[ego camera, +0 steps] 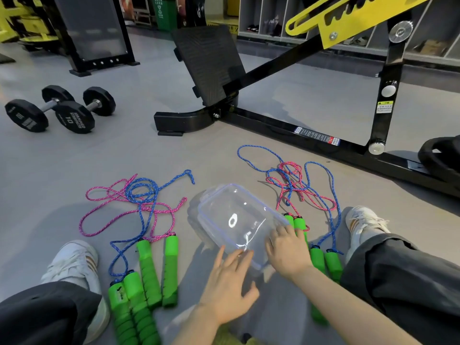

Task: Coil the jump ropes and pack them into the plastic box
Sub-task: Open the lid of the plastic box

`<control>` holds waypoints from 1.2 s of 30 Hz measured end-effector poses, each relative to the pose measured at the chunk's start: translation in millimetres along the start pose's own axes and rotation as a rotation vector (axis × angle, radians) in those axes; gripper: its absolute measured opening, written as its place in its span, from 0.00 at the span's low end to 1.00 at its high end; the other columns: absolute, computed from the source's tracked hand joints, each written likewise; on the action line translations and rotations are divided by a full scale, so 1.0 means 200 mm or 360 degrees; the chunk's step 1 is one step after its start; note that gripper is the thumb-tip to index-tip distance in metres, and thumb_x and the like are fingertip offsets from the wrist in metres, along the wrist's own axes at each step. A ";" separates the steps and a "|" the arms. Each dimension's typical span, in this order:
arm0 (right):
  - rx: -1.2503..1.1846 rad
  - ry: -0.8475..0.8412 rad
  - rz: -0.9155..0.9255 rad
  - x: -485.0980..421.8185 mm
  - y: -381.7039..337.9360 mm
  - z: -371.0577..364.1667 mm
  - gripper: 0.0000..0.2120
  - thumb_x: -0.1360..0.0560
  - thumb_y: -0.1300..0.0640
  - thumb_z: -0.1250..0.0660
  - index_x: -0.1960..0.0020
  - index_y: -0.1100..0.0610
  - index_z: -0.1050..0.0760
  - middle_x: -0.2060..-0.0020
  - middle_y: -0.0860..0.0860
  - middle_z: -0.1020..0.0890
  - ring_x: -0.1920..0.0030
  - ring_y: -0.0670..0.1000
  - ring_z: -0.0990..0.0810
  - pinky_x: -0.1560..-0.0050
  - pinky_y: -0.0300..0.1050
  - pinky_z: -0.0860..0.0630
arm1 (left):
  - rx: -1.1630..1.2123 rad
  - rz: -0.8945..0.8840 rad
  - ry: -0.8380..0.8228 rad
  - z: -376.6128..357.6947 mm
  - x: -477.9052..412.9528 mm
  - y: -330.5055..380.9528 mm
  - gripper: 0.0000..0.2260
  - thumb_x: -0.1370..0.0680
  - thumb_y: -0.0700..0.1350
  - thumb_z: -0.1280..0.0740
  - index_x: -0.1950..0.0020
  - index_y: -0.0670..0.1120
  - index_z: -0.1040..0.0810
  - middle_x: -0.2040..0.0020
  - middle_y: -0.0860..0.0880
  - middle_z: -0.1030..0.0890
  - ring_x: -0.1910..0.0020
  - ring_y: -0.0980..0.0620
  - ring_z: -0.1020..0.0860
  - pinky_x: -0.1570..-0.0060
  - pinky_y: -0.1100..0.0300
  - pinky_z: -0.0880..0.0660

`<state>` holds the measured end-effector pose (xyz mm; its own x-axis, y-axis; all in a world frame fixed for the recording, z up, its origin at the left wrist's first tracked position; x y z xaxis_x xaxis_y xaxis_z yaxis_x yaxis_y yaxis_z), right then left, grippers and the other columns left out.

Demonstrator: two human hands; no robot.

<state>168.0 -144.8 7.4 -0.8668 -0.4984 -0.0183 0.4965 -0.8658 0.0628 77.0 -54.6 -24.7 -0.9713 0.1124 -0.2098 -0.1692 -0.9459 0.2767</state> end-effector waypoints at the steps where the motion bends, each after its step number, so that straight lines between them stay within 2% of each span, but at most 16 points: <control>1: -0.0150 -0.0087 -0.0151 -0.01 0.00 -0.04 0.23 0.28 0.47 0.47 0.56 0.60 0.18 0.60 0.57 0.18 0.58 0.58 0.19 0.56 0.54 0.22 | 0.0009 0.0006 0.0069 0.02 -0.01 0.01 0.25 0.31 0.53 0.40 0.37 0.44 0.22 0.44 0.53 0.19 0.39 0.55 0.26 0.33 0.50 0.41; 3: -0.0199 -0.0191 -0.0353 0.00 0.00 -0.14 0.27 0.23 0.43 0.51 0.38 0.58 0.23 0.44 0.63 0.21 0.44 0.63 0.22 0.45 0.60 0.26 | 0.0010 0.0068 0.0181 0.07 -0.04 -0.04 0.23 0.30 0.49 0.42 0.38 0.44 0.21 0.42 0.52 0.19 0.39 0.55 0.27 0.34 0.50 0.40; 6: -0.0314 -0.0342 -0.0320 0.03 -0.02 -0.25 0.40 0.23 0.35 0.67 0.37 0.56 0.24 0.41 0.67 0.24 0.41 0.67 0.24 0.45 0.66 0.27 | -0.0093 0.0182 0.0231 0.11 -0.04 -0.20 0.23 0.29 0.49 0.43 0.38 0.43 0.21 0.38 0.46 0.21 0.37 0.51 0.29 0.35 0.48 0.40; 8: -0.0268 -0.0254 -0.0169 0.00 0.00 -0.25 0.52 0.35 0.28 0.80 0.25 0.52 0.41 0.27 0.65 0.42 0.27 0.65 0.43 0.30 0.62 0.44 | -0.0190 0.0167 0.0206 0.12 -0.03 -0.31 0.25 0.27 0.54 0.43 0.36 0.43 0.23 0.35 0.43 0.23 0.34 0.48 0.31 0.33 0.47 0.42; 9: -0.0285 -0.0277 -0.0002 -0.01 -0.01 -0.24 0.54 0.38 0.27 0.82 0.24 0.50 0.47 0.25 0.61 0.48 0.25 0.62 0.50 0.28 0.59 0.51 | -0.0237 0.0146 0.0161 0.11 -0.02 -0.35 0.27 0.27 0.58 0.42 0.34 0.45 0.26 0.34 0.42 0.24 0.33 0.47 0.33 0.32 0.46 0.45; 11: -0.0221 -0.0253 0.0242 -0.03 -0.02 -0.22 0.43 0.28 0.30 0.72 0.26 0.52 0.39 0.27 0.59 0.39 0.28 0.62 0.38 0.30 0.59 0.42 | -0.0333 0.0123 0.0012 0.08 0.01 -0.41 0.33 0.30 0.66 0.43 0.31 0.47 0.32 0.33 0.41 0.26 0.31 0.45 0.36 0.31 0.46 0.49; 12: -0.0200 -0.0384 0.0283 -0.02 -0.02 -0.24 0.36 0.23 0.33 0.65 0.28 0.51 0.37 0.29 0.58 0.36 0.31 0.61 0.32 0.30 0.59 0.40 | -0.0360 0.0133 -0.0070 0.06 0.03 -0.42 0.37 0.32 0.70 0.43 0.31 0.48 0.33 0.33 0.41 0.26 0.31 0.44 0.36 0.31 0.46 0.49; 13: -0.0173 -0.0430 0.0385 -0.02 -0.02 -0.28 0.31 0.22 0.35 0.62 0.27 0.49 0.39 0.29 0.57 0.36 0.31 0.60 0.33 0.28 0.58 0.44 | -0.0365 0.0148 -0.0138 0.04 0.04 -0.43 0.39 0.32 0.74 0.45 0.30 0.49 0.34 0.32 0.41 0.26 0.31 0.43 0.37 0.32 0.46 0.49; 16: -0.0233 -0.0288 0.0611 -0.03 -0.03 -0.24 0.36 0.28 0.28 0.65 0.25 0.44 0.54 0.24 0.51 0.53 0.25 0.56 0.56 0.28 0.49 0.65 | -0.0433 0.0121 -0.0291 0.00 0.11 -0.43 0.45 0.33 0.79 0.54 0.29 0.48 0.34 0.32 0.40 0.27 0.31 0.41 0.33 0.35 0.45 0.45; 19: -0.0320 -0.0251 0.0646 -0.03 -0.01 -0.22 0.44 0.36 0.25 0.70 0.25 0.43 0.56 0.27 0.45 0.61 0.26 0.49 0.64 0.28 0.45 0.69 | -0.0535 -0.0015 -0.0311 0.00 0.13 -0.41 0.45 0.37 0.76 0.43 0.31 0.46 0.34 0.33 0.41 0.26 0.34 0.41 0.27 0.38 0.45 0.40; 22: -0.0328 -0.0233 0.0620 0.02 0.02 -0.17 0.43 0.32 0.26 0.67 0.24 0.48 0.46 0.25 0.48 0.50 0.25 0.51 0.53 0.28 0.48 0.61 | -0.0566 -0.0155 -0.0235 0.02 0.14 -0.37 0.42 0.41 0.68 0.35 0.34 0.45 0.33 0.32 0.43 0.28 0.35 0.42 0.25 0.37 0.48 0.40; 25: -0.0309 -0.0126 0.0506 0.06 0.09 -0.16 0.30 0.22 0.37 0.59 0.32 0.50 0.31 0.32 0.54 0.29 0.32 0.58 0.30 0.34 0.57 0.37 | -0.0421 -0.0132 -0.0183 0.01 0.17 -0.29 0.38 0.31 0.72 0.41 0.32 0.47 0.30 0.29 0.44 0.31 0.30 0.46 0.32 0.34 0.49 0.43; 27: -0.0382 -0.0024 0.0304 0.06 0.15 -0.15 0.27 0.19 0.43 0.59 0.37 0.52 0.26 0.37 0.57 0.23 0.39 0.62 0.23 0.43 0.59 0.27 | -0.0317 -0.0002 -0.0063 0.04 0.17 -0.27 0.33 0.24 0.70 0.49 0.33 0.47 0.27 0.30 0.42 0.29 0.29 0.48 0.35 0.31 0.51 0.45; 32: -0.0383 0.0082 -0.0317 0.05 0.33 -0.18 0.29 0.25 0.44 0.51 0.39 0.62 0.24 0.36 0.64 0.26 0.37 0.69 0.29 0.38 0.65 0.33 | -0.0337 0.0792 0.0152 0.19 0.20 -0.50 0.34 0.17 0.57 0.61 0.38 0.36 0.23 0.34 0.34 0.27 0.33 0.41 0.34 0.31 0.40 0.47; 34: -0.0312 0.0077 -0.0401 0.07 0.36 -0.19 0.28 0.27 0.44 0.50 0.48 0.62 0.20 0.38 0.65 0.25 0.38 0.70 0.28 0.36 0.65 0.35 | -0.0371 0.1018 0.0224 0.22 0.26 -0.60 0.35 0.18 0.58 0.60 0.40 0.34 0.22 0.34 0.32 0.28 0.33 0.38 0.33 0.35 0.36 0.44; 36: -0.0291 0.0069 -0.0420 0.08 0.37 -0.21 0.27 0.28 0.44 0.50 0.61 0.61 0.19 0.39 0.65 0.25 0.37 0.71 0.29 0.32 0.61 0.44 | -0.0416 0.1112 0.0266 0.22 0.30 -0.64 0.31 0.21 0.56 0.52 0.51 0.33 0.19 0.35 0.31 0.28 0.34 0.35 0.30 0.38 0.32 0.41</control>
<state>192.6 -218.3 -29.9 -0.9658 -0.2538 -0.0530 0.2587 -0.9571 -0.1302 32.4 86.6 -32.1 -0.7963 -0.5664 -0.2122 0.5405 -0.8238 0.1707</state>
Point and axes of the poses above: each hand's wrist, its own x-axis away from the middle knuckle, its own z-axis out of the back of the hand, y = z × x, the point moved 8 cm from there along -x, towards the middle knuckle
